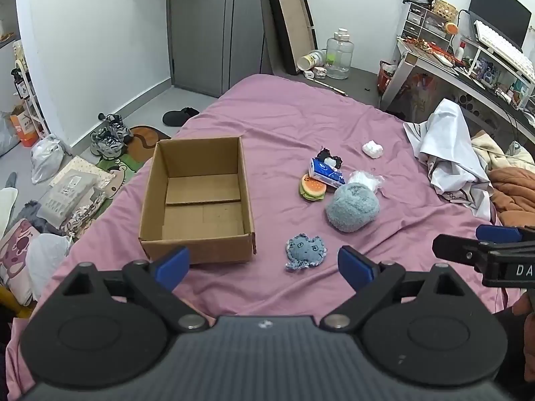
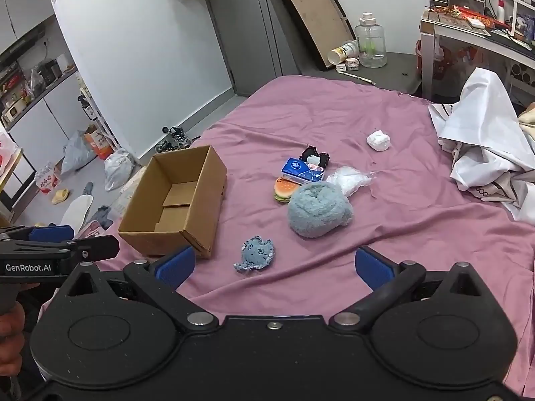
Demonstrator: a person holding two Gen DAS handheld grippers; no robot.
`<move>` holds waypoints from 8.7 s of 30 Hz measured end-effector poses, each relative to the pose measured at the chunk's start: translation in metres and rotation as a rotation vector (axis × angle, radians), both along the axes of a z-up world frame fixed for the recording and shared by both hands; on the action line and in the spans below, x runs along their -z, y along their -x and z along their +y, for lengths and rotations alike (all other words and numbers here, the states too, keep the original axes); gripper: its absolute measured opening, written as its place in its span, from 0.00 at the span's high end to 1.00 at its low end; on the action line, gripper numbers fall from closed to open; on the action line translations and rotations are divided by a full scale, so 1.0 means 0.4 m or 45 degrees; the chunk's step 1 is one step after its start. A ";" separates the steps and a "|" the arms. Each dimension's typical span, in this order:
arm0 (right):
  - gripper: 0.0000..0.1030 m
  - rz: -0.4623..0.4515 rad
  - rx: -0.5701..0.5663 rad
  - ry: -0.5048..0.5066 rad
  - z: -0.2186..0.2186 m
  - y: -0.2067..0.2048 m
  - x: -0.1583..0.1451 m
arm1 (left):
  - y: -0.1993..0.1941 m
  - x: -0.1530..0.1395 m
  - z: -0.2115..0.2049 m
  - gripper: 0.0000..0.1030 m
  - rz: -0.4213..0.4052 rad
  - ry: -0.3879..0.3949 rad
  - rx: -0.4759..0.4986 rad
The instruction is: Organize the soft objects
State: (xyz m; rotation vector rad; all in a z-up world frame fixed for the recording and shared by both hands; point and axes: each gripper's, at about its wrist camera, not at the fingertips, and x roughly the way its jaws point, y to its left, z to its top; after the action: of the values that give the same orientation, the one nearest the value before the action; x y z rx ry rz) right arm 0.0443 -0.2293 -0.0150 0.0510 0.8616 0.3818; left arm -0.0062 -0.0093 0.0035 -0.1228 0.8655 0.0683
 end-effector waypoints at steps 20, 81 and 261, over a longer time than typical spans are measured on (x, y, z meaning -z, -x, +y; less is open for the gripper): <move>0.00 -0.012 0.005 0.004 -0.006 0.000 -0.001 | -0.003 -0.004 0.011 0.08 -0.015 0.005 -0.008; 0.01 -0.028 0.180 -0.144 -0.097 -0.062 0.069 | -0.128 0.093 -0.064 0.08 -0.022 0.028 0.034; 0.28 0.210 -0.041 -0.508 0.378 -0.412 0.198 | -0.427 0.200 0.399 0.12 0.054 0.234 -0.461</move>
State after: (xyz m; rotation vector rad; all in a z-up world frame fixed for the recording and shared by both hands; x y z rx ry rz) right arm 0.2090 -0.0781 -0.0940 0.4431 0.9390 0.5814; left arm 0.1645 0.1504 -0.0763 -0.4509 0.8832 0.3314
